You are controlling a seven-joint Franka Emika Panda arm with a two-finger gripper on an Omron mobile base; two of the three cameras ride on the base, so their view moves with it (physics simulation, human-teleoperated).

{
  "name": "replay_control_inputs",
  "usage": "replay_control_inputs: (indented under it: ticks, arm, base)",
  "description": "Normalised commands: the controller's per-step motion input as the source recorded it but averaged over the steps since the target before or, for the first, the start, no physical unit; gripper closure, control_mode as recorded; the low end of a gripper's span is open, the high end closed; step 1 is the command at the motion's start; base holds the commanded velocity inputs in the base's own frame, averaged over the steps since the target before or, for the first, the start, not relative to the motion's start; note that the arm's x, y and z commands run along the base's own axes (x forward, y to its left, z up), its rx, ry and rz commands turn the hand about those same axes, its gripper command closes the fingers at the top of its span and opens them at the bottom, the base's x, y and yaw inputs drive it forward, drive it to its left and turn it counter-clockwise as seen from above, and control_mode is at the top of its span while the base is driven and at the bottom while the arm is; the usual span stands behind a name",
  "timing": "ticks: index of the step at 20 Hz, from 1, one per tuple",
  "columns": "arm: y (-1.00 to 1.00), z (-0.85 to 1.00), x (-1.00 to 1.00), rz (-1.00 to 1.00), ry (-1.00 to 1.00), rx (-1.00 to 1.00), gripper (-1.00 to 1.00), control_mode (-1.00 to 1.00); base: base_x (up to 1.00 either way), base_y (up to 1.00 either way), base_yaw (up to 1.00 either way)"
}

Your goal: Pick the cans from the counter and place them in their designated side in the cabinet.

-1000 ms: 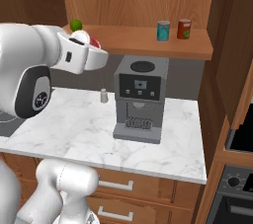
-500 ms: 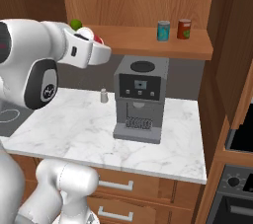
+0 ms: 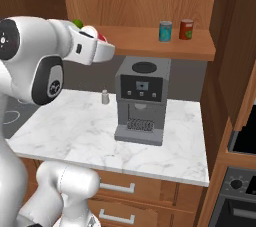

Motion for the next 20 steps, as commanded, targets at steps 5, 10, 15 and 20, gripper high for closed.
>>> replay_control_inputs:
  ticks: [5, 10, 15, 20]
  arm:
    - [0.0, 0.0, 0.18, 0.0, 0.0, 0.0, 1.0, -1.0]
    - [0.0, 0.0, 0.23, 0.0, 0.0, 0.0, 1.0, -1.0]
    - [-0.04, -0.01, 0.26, 0.0, 0.0, 0.0, 1.0, -1.0]
    - [-0.09, -0.06, 0.28, 0.0, 0.0, 0.0, 1.0, -1.0]
  base:
    - [0.0, 0.0, 0.0]
    - [0.0, 0.0, 0.0]
    - [0.0, 0.0, 0.0]
    - [0.0, 0.0, 0.0]
